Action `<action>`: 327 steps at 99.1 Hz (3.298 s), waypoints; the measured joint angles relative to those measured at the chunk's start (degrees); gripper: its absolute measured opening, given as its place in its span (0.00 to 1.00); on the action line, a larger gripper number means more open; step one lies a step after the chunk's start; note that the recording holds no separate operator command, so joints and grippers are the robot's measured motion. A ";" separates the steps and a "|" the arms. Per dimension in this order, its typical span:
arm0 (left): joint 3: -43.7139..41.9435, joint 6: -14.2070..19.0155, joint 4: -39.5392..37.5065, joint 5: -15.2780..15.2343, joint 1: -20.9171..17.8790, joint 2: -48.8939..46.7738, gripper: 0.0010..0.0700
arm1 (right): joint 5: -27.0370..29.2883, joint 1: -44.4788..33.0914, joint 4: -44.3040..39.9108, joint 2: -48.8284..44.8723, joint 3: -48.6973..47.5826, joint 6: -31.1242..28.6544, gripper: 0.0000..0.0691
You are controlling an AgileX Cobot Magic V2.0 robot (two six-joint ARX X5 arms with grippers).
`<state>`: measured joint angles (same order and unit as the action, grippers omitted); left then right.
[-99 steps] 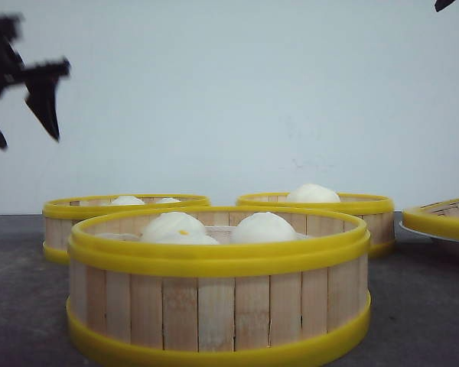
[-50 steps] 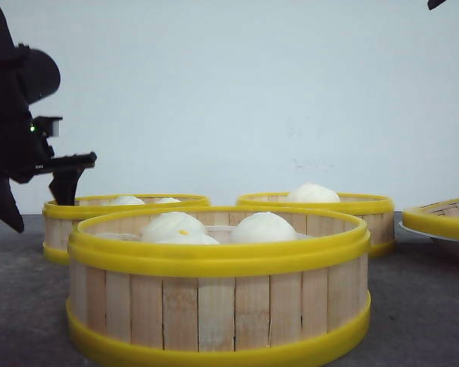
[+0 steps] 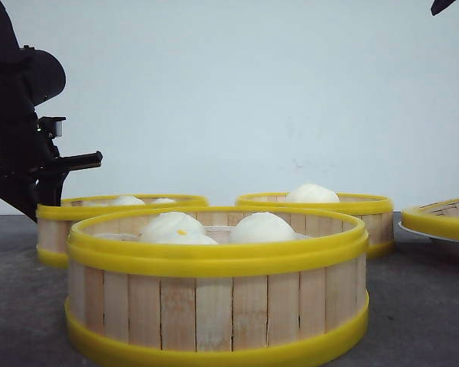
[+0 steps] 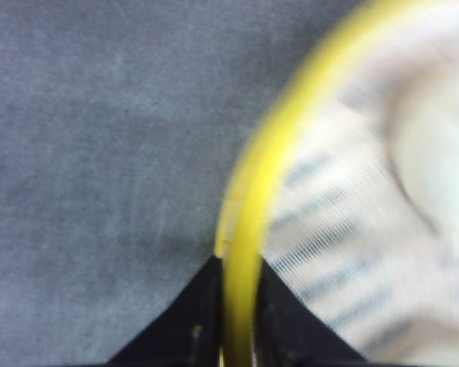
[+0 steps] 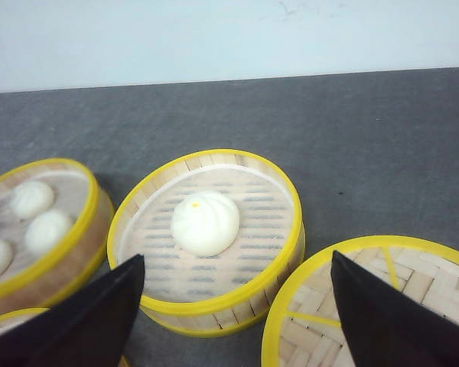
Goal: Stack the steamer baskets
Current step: 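Reach the left gripper to a far bun basket and grasp its yellow rim, then lift the held basket and lower it onto the nearest basket, then open the left gripper and raise it away from the stack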
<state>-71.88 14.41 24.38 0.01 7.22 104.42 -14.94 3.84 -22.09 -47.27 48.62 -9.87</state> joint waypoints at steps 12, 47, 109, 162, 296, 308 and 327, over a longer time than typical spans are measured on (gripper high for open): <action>-0.42 0.02 0.59 0.87 0.20 -0.02 0.02 | 0.00 0.00 -0.46 -0.02 0.00 0.00 0.70; -3.56 -1.14 5.01 6.49 -1.77 -14.91 0.02 | 0.00 -0.02 -1.79 0.00 0.00 0.00 0.70; -2.03 -6.32 21.24 12.35 12.74 -31.41 0.02 | 0.00 -0.02 -4.72 7.50 0.96 0.00 0.70; 12.61 -5.75 7.37 10.45 22.29 -31.21 0.02 | 0.00 -0.02 -6.16 9.84 0.96 0.00 0.70; 12.66 -4.50 4.52 6.62 24.70 -20.72 0.34 | 0.00 -0.02 -7.08 9.77 0.96 0.00 0.70; 12.66 -4.50 4.50 5.75 24.68 -20.70 0.45 | -0.07 -0.02 -7.52 9.49 0.96 0.00 0.70; 12.66 -4.48 2.54 5.38 23.91 -23.65 0.49 | -2.80 0.00 -7.72 7.32 0.96 -0.72 0.70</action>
<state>-59.22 9.93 26.92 5.39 31.14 80.77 -17.74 3.84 -29.80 -39.94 49.58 -10.59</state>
